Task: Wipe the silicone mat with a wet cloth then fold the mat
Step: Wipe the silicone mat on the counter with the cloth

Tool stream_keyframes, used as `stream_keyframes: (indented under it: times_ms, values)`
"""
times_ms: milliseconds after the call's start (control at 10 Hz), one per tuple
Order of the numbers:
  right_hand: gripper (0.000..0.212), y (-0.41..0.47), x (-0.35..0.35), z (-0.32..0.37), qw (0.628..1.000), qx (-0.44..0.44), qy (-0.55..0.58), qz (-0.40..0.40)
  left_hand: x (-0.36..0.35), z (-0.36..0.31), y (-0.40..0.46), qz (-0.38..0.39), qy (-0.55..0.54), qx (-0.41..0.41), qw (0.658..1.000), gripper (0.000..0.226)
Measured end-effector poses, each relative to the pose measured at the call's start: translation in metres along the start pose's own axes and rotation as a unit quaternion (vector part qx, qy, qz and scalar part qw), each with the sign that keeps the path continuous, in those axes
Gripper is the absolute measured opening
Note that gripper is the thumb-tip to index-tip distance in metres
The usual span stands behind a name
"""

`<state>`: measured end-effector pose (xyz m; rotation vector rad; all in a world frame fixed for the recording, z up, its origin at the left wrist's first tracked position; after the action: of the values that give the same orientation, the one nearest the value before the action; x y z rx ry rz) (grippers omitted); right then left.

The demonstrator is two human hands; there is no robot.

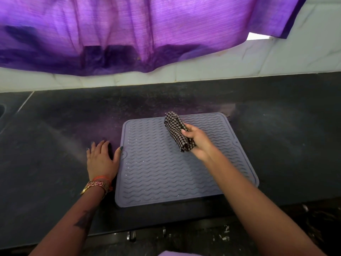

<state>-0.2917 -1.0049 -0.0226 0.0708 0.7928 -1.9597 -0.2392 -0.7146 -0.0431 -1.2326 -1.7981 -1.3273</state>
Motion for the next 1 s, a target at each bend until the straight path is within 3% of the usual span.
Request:
stream_keyframes:
  times_ms: [100, 200, 300, 400, 500, 600, 700, 800, 900, 1000]
  values:
    - [0.023, -0.016, 0.014, -0.014, 0.978, -0.104, 0.175, 0.033, 0.000, 0.000, 0.000, 0.004, 0.003, 0.001, 1.000, 0.056]
    - [0.059, -0.024, 0.035, -0.014, 0.960, -0.134, 0.241, 0.043, 0.000, 0.000, 0.000, 0.003, 0.000, 0.001, 1.000, 0.055]
    - [0.066, -0.027, 0.059, -0.012, 0.965, -0.149, 0.214, 0.014, -0.001, -0.001, -0.001, 0.010, 0.003, 0.003, 1.000, 0.056]
    - [0.038, -0.024, 0.082, 0.001, 0.977, -0.122, 0.174, -0.028, 0.000, -0.001, -0.001, 0.006, 0.001, 0.002, 1.000, 0.055]
    - [0.014, -0.014, 0.102, 0.034, 0.987, -0.030, 0.128, -0.088, 0.001, -0.001, -0.001, 0.005, -0.001, 0.005, 1.000, 0.055]
    - [0.008, -0.001, 0.137, 0.070, 0.963, 0.104, -0.040, -0.244, 0.000, -0.001, -0.001, 0.011, 0.004, 0.003, 1.000, 0.056]
    - [0.024, 0.013, 0.154, 0.080, 0.905, 0.131, -0.260, -0.310, 0.000, -0.001, -0.001, 0.011, 0.002, 0.003, 1.000, 0.056]
    - [0.037, 0.016, 0.145, 0.080, 0.785, 0.146, -0.508, -0.323, 0.000, -0.001, 0.000, 0.011, 0.000, 0.003, 1.000, 0.056]
    - [0.060, 0.014, 0.126, 0.074, 0.702, 0.174, -0.611, -0.322, 0.000, -0.001, 0.000, 0.012, 0.001, 0.005, 1.000, 0.056]
    - [0.067, 0.007, 0.108, 0.063, 0.664, 0.211, -0.639, -0.327, -0.001, -0.001, 0.000, 0.011, -0.001, 0.006, 1.000, 0.056]
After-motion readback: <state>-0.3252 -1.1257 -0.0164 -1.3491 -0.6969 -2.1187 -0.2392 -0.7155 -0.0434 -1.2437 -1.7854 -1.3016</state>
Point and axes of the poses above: each hand's wrist, its own y-axis towards the middle knuckle, its own x-axis out of the back of the hand, z = x × y, the point moved 8 cm from there along y, towards the middle knuckle, and after that the axes turned 12 degrees about -z, right-handed, at the moved point
